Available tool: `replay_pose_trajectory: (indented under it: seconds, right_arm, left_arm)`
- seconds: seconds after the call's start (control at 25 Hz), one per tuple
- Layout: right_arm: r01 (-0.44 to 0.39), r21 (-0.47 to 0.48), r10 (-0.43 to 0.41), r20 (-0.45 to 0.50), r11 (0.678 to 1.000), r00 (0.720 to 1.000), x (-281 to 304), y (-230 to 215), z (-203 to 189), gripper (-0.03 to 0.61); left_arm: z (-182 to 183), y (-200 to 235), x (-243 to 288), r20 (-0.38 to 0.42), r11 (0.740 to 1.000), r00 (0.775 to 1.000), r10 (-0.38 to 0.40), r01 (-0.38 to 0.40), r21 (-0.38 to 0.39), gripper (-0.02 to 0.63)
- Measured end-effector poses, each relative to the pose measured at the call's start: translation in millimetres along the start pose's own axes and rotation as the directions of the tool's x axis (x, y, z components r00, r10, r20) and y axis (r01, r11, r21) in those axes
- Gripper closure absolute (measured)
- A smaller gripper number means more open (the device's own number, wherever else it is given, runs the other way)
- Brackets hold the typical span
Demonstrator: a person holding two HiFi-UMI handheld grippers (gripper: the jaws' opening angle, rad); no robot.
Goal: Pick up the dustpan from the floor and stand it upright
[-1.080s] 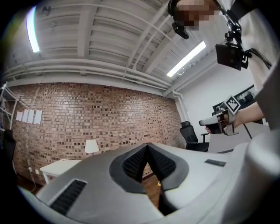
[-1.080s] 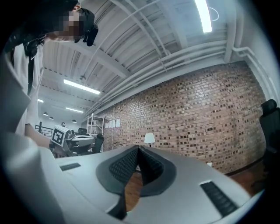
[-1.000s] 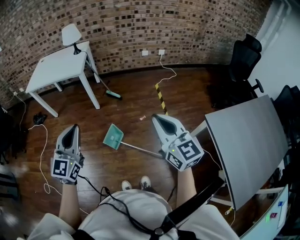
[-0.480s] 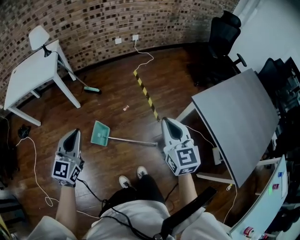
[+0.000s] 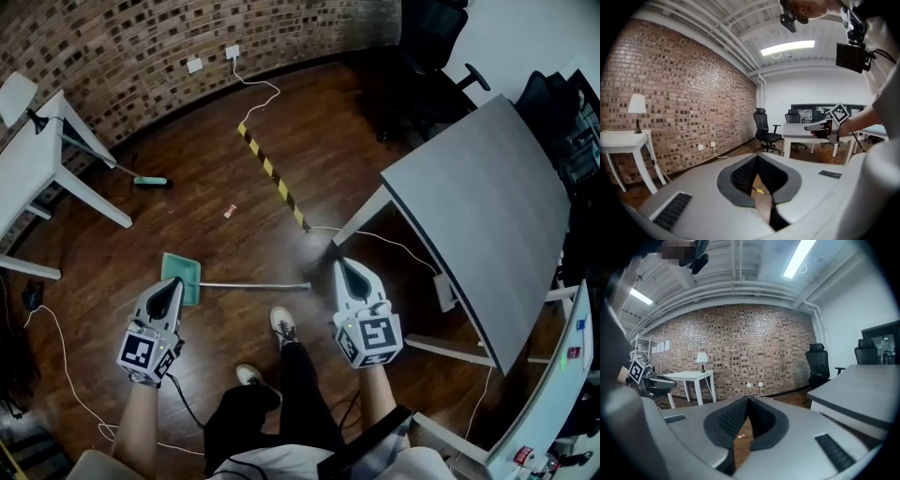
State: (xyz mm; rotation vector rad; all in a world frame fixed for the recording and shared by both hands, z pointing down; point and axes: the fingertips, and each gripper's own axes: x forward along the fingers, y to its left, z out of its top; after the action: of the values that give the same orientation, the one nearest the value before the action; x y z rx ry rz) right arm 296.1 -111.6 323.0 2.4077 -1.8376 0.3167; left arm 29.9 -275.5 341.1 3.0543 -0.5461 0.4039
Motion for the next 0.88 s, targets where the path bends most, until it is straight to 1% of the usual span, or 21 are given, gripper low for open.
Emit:
replay_pose_trajectory:
  seconds: [0.16, 0.28, 0.36, 0.44, 0.6, 0.76, 0.88]
  right_arm:
    - [0.044, 0.017, -0.044, -0.035, 0.999, 0.998, 29, -31, -78, 0.577]
    - [0.082, 0.039, -0.078, -0.082, 0.996, 0.994, 45, -48, -144, 0.577]
    - [0.125, 0.063, -0.117, -0.122, 0.99, 0.986, 55, -61, -193, 0.577]
    - [0.165, 0.083, -0.152, -0.148, 0.983, 0.977, 65, -75, -243, 0.577]
    - [0.217, 0.089, -0.197, -0.192, 0.972, 0.961, 85, -94, -343, 0.577]
    - [0.228, 0.093, -0.202, -0.225, 0.969, 0.953, 101, -100, -433, 0.577]
    - [0.234, 0.099, -0.202, -0.256, 0.967, 0.945, 108, -106, -494, 0.577]
  left_arm:
    - [-83, -11, 58, -0.048, 0.997, 0.998, -0.03, 0.027, -0.067, 0.621]
    - [-148, -21, 90, -0.099, 0.995, 0.992, -0.078, 0.072, -0.068, 0.621]
    - [-193, -24, 111, -0.129, 0.993, 0.986, -0.11, 0.102, -0.067, 0.621]
    - [-236, -23, 130, -0.152, 0.99, 0.98, -0.126, 0.116, -0.076, 0.621]
    - [-310, -17, 169, -0.161, 0.988, 0.976, -0.145, 0.133, -0.083, 0.621]
    - [-374, -11, 199, -0.152, 0.986, 0.976, -0.155, 0.143, -0.085, 0.621]
    - [-417, -11, 212, -0.167, 0.985, 0.971, -0.169, 0.159, -0.071, 0.621]
